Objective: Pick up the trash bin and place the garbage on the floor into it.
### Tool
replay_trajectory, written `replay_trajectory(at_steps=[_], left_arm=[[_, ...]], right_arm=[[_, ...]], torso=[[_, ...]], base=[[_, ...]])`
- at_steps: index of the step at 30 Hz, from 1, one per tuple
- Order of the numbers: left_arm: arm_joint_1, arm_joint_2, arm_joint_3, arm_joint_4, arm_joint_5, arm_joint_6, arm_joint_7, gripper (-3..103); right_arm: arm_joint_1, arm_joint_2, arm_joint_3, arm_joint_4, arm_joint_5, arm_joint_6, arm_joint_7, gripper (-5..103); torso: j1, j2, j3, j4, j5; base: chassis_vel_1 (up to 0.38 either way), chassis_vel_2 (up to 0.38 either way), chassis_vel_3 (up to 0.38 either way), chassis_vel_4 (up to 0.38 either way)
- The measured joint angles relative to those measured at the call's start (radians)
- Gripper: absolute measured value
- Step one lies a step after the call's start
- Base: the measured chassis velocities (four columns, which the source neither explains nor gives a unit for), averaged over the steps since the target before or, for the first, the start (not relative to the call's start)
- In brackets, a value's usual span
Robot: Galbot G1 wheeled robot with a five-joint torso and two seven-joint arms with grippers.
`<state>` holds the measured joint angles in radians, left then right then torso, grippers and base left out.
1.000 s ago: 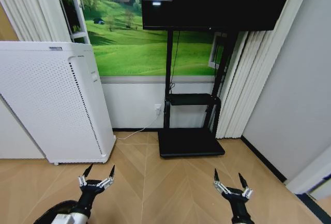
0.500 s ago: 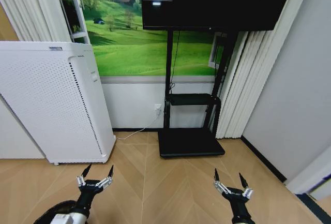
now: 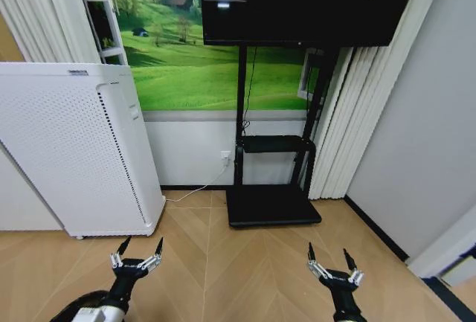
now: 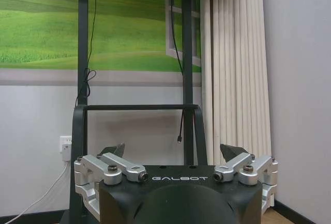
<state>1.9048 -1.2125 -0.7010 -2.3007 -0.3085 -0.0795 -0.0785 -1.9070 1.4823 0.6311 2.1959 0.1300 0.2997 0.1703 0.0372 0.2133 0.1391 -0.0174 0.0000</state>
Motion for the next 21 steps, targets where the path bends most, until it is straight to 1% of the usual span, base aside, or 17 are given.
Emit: replay_trajectory(at_steps=[3, 5, 9, 12, 16, 19, 21], left_arm=[[0.0, 0.0, 0.0, 0.0, 0.0, 0.0, 0.0, 100], [0.0, 0.0, 0.0, 0.0, 0.0, 0.0, 0.0, 100], [0.0, 0.0, 0.0, 0.0, 0.0, 0.0, 0.0, 100], [0.0, 0.0, 0.0, 0.0, 0.0, 0.0, 0.0, 100], [0.0, 0.0, 0.0, 0.0, 0.0, 0.0, 0.0, 100], [0.0, 0.0, 0.0, 0.0, 0.0, 0.0, 0.0, 100], [0.0, 0.0, 0.0, 0.0, 0.0, 0.0, 0.0, 100]], right_arm=[[0.0, 0.0, 0.0, 0.0, 0.0, 0.0, 0.0, 100], [0.0, 0.0, 0.0, 0.0, 0.0, 0.0, 0.0, 100], [0.0, 0.0, 0.0, 0.0, 0.0, 0.0, 0.0, 100], [0.0, 0.0, 0.0, 0.0, 0.0, 0.0, 0.0, 100], [0.0, 0.0, 0.0, 0.0, 0.0, 0.0, 0.0, 100], [0.0, 0.0, 0.0, 0.0, 0.0, 0.0, 0.0, 100], [0.0, 0.0, 0.0, 0.0, 0.0, 0.0, 0.0, 100]], torso=[[0.003, 0.01, 0.006, 0.0, 0.0], [0.006, 0.022, 0.016, 0.0, 0.0], [0.009, 0.032, 0.023, 0.0, 0.0], [0.015, 0.055, 0.039, 0.0, 0.0], [0.018, 0.066, 0.047, 0.0, 0.0], [0.024, 0.084, 0.059, 0.0, 0.0], [0.026, 0.089, 0.063, 0.0, 0.0]], base=[[0.0, 0.0, 0.0, 0.0], [0.0, 0.0, 0.0, 0.0], [0.0, 0.0, 0.0, 0.0], [0.0, 0.0, 0.0, 0.0], [0.0, 0.0, 0.0, 0.0], [0.0, 0.0, 0.0, 0.0], [0.0, 0.0, 0.0, 0.0]])
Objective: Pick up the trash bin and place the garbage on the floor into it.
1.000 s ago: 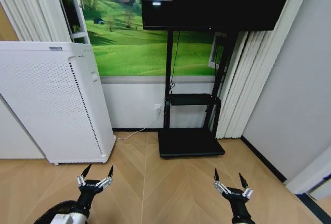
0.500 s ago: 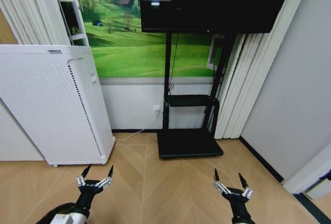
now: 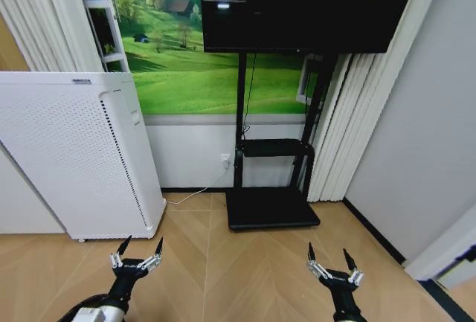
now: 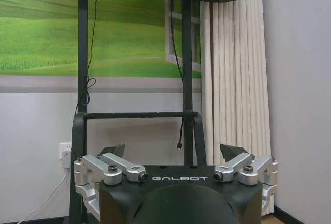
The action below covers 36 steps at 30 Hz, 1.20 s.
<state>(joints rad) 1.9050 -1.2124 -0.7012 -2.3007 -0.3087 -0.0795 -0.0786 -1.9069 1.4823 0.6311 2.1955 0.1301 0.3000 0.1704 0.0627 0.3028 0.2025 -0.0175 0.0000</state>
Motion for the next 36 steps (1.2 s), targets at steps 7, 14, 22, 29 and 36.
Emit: replay_trajectory(at_steps=[7, 14, 22, 29, 36], left_arm=[[0.0, 0.0, 0.0, 0.0, 0.0, 0.0, 0.0, 100], [0.0, 0.0, 0.0, 0.0, 0.0, 0.0, 0.0, 100], [0.0, 0.0, -0.001, 0.0, 0.0, 0.0, 0.0, 100], [0.0, 0.0, 0.0, 0.0, 0.0, 0.0, 0.0, 100], [0.0, 0.0, 0.0, 0.0, 0.0, 0.0, 0.0, 100]], right_arm=[[0.0, 0.0, 0.0, 0.0, 0.0, 0.0, 0.0, 100], [0.0, 0.0, 0.0, 0.0, 0.0, 0.001, 0.0, 100], [0.0, 0.0, -0.001, 0.0, 0.0, 0.001, 0.0, 100], [0.0, 0.0, 0.0, 0.0, 0.0, 0.001, 0.0, 100], [0.0, 0.0, 0.0, 0.0, 0.0, 0.001, 0.0, 100]], torso=[[0.011, 0.03, 0.019, 0.0001, 0.0002], [0.021, 0.059, 0.038, 0.0, -0.0001], [0.031, 0.085, 0.054, 0.0002, 0.0], [0.04, 0.112, 0.072, 0.0, 0.0003], [0.05, 0.141, 0.09, 0.0, 0.0001]], base=[[0.011, 0.017, -0.014, -0.014], [0.128, 0.144, -0.159, -0.143], [0.136, 0.133, -0.13, -0.11], [-0.035, -0.029, 0.024, 0.028], [0.044, 0.049, -0.056, -0.045]])
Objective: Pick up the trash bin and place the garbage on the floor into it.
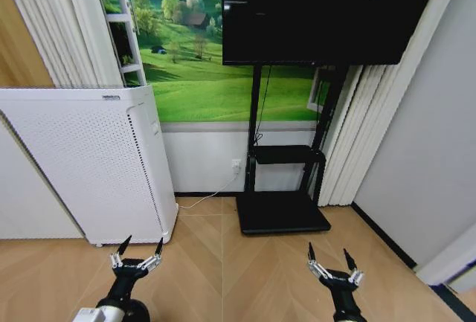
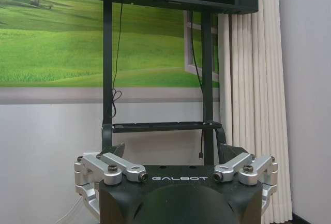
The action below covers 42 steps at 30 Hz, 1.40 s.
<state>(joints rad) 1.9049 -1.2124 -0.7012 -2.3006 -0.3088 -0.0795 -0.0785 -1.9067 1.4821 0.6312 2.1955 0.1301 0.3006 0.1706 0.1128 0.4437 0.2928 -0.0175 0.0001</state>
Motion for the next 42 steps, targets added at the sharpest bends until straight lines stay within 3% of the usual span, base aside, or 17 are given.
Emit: replay_trajectory(at_steps=[42], left_arm=[[0.0, 0.0, 0.0, 0.0, 0.0, 0.0, 0.0, 100]], right_arm=[[0.0, 0.0, 0.0, 0.0, 0.0, 0.0, 0.0, 100]], torso=[[0.061, 0.156, 0.095, -0.0002, 0.0]], base=[[0.055, 0.057, -0.06, -0.053]])
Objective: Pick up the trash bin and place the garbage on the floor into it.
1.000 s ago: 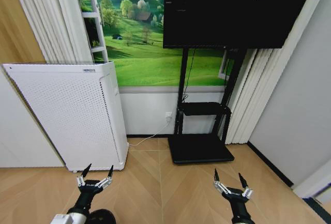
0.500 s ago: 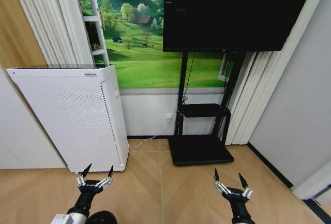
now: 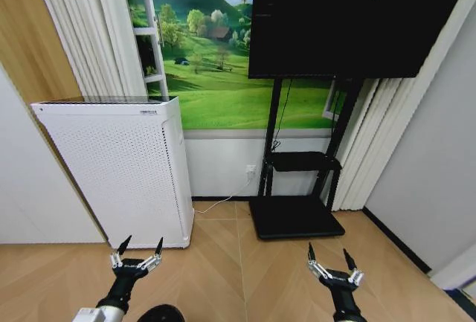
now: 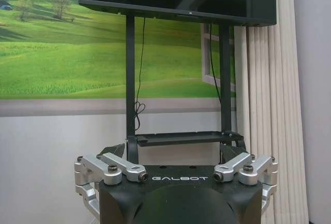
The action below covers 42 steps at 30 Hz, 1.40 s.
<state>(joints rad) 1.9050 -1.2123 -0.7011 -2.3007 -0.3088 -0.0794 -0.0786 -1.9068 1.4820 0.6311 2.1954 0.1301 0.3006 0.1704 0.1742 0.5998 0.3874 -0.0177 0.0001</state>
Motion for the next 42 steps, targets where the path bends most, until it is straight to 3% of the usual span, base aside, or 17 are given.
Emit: replay_trajectory(at_steps=[42], left_arm=[[0.0, 0.0, 0.0, 0.0, 0.0, 0.0, 0.0, 100]], right_arm=[[0.0, 0.0, 0.0, 0.0, 0.0, 0.0, 0.0, 100]], torso=[[0.075, 0.182, 0.107, 0.0003, -0.0001]], base=[[0.0, 0.0, 0.0, 0.0]])
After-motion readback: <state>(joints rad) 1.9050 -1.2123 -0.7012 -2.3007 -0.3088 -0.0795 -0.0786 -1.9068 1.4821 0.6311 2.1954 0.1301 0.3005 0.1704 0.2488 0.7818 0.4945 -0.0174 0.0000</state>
